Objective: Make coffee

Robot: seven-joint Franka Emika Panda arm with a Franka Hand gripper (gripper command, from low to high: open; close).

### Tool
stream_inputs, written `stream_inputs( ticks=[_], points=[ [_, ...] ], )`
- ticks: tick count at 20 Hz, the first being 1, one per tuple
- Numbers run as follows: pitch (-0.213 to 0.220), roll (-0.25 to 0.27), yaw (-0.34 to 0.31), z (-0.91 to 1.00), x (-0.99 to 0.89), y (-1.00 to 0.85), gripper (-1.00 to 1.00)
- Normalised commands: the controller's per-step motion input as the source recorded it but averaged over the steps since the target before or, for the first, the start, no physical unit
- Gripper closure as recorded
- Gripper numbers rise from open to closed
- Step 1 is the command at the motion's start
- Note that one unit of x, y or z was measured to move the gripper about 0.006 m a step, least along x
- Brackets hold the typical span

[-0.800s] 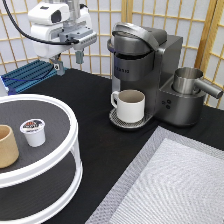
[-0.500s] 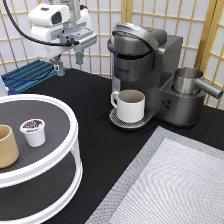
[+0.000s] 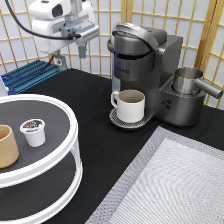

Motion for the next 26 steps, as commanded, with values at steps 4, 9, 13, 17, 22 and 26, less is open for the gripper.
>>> stream_inputs(
  ticks=[4, 9, 13, 17, 22, 26],
  points=[
    [0.064, 0.134, -0.021, 0.72, 0.90, 0.00, -1.00],
    [0.068, 0.160, -0.010, 0.64, 0.93, 0.00, -1.00],
    [0.109, 0.250, 0.000, 0.48, 0.90, -0.02, -1.00],
    [0.139, 0.303, 0.012, 0.32, 0.72, -0.19, -1.00],
    [0.144, 0.254, 0.018, 0.25, 0.47, -0.15, -1.00],
    [0.186, 0.133, 0.000, 0.45, 0.41, 0.07, -1.00]
  ],
)
